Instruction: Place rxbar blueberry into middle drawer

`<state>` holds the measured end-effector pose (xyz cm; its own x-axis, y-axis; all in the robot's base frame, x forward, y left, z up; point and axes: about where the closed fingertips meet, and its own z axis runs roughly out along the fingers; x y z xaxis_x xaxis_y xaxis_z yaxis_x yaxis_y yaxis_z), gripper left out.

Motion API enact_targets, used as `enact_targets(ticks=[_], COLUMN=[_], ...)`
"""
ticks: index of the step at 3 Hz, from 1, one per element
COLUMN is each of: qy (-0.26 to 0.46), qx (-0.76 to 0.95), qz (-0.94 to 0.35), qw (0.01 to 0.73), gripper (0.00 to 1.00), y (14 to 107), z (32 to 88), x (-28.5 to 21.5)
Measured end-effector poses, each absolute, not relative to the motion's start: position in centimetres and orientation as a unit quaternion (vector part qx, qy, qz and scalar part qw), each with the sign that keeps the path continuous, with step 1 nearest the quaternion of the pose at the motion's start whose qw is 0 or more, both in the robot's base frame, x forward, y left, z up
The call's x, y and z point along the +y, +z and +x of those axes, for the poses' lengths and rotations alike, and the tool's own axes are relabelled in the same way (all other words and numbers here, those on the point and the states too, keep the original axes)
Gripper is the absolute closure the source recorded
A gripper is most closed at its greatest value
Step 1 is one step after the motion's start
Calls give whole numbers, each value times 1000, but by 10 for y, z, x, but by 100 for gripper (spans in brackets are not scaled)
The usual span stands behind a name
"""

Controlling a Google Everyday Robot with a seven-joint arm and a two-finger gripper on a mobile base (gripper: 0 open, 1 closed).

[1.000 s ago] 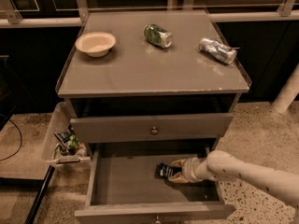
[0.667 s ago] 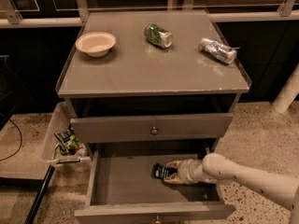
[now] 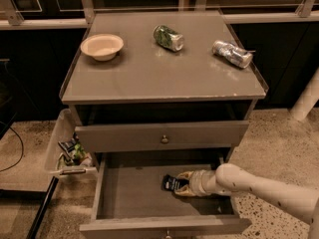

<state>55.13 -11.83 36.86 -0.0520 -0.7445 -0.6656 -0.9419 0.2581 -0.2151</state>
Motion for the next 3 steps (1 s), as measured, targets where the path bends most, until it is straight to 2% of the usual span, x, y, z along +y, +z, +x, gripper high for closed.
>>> enact_targets(ticks=[2, 3], qy=[141, 149], qx=[711, 707], qz=[-592, -591], qw=[351, 359], gripper=[12, 0], y=[369, 385], z=[551, 553], x=[-118, -121])
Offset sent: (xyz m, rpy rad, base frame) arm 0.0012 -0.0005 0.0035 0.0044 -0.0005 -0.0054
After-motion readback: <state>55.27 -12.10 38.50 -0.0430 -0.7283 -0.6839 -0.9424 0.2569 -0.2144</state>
